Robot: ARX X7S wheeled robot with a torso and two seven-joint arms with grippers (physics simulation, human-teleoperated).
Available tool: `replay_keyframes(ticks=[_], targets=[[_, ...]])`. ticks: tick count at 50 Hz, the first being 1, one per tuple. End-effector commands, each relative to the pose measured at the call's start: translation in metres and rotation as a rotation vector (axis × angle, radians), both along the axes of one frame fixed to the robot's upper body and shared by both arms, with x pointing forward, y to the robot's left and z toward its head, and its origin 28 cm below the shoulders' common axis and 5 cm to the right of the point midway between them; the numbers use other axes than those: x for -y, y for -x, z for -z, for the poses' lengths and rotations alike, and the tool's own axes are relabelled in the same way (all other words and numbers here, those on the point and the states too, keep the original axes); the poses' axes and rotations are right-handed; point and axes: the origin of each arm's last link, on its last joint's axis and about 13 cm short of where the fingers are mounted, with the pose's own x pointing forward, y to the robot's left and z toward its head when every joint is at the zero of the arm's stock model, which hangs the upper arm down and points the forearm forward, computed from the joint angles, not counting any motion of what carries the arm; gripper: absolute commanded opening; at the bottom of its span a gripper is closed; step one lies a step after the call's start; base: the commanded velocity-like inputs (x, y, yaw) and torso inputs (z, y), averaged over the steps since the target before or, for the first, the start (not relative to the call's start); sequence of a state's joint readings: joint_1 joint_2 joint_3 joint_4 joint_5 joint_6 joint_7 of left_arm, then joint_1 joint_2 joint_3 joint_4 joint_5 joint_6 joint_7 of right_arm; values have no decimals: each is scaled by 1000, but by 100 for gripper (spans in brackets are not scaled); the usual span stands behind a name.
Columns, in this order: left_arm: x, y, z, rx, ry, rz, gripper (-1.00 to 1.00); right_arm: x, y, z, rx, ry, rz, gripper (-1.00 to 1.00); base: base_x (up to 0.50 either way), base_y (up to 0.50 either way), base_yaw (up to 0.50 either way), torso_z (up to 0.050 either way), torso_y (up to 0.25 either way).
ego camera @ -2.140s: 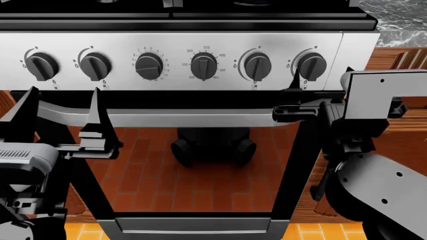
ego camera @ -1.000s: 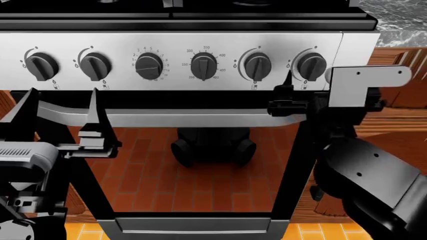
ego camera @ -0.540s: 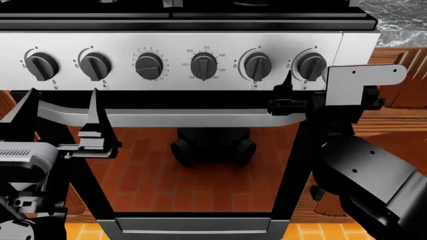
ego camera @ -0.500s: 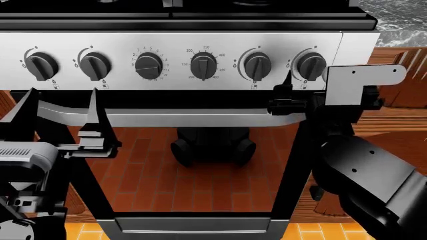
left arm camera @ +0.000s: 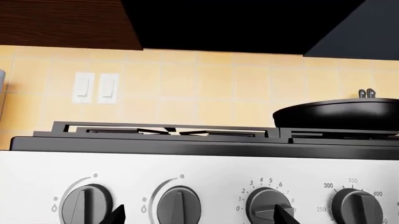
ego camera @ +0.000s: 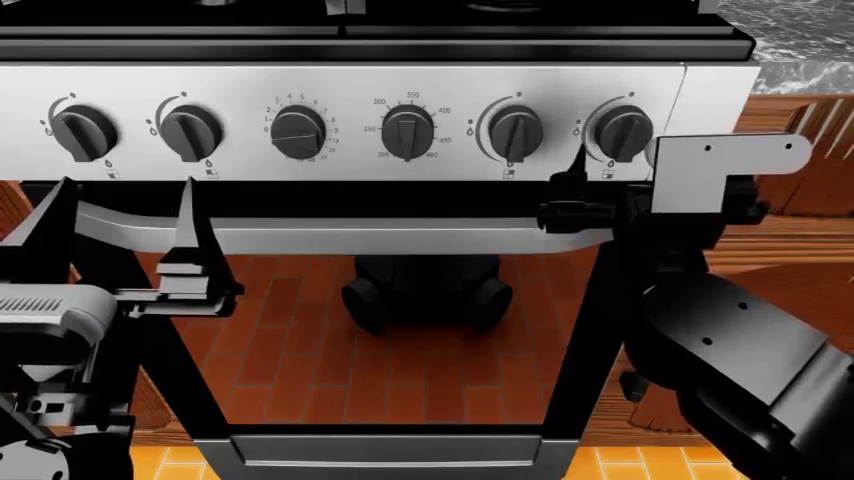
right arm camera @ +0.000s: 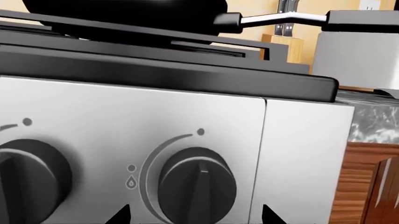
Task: Pick the croissant and place it on the pan. Then turn on the stove to warm the croissant.
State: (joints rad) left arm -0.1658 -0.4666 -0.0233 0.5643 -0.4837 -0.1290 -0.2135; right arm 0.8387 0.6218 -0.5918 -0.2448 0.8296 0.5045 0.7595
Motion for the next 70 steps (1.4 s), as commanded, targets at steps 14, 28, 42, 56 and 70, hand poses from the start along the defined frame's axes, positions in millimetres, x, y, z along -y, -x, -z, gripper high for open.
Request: replay_keyframes(ticks=[14,28,42,56,70], targets=[[0,-1,0,-1,0,0,100,0,-2,2,-9,-2,-3,-100,0,0,0,0,0],[0,-1,0,-2,1,0,100,0,-3,2,-8,-4,-8,-100,0,0,0,0,0],[0,-2,1,-3,1,-1,100,2,-1,-1,7,39,-6,-100,0,0,0,0,0],[0,-1,1,-5,2,-1,100,5,-1,-7,20,110,-5,-100,0,0,0,0,0],[0,-1,1,-5,2,-1,100,11,2,-9,1,165,-6,-100,-1,0,0,0,1]])
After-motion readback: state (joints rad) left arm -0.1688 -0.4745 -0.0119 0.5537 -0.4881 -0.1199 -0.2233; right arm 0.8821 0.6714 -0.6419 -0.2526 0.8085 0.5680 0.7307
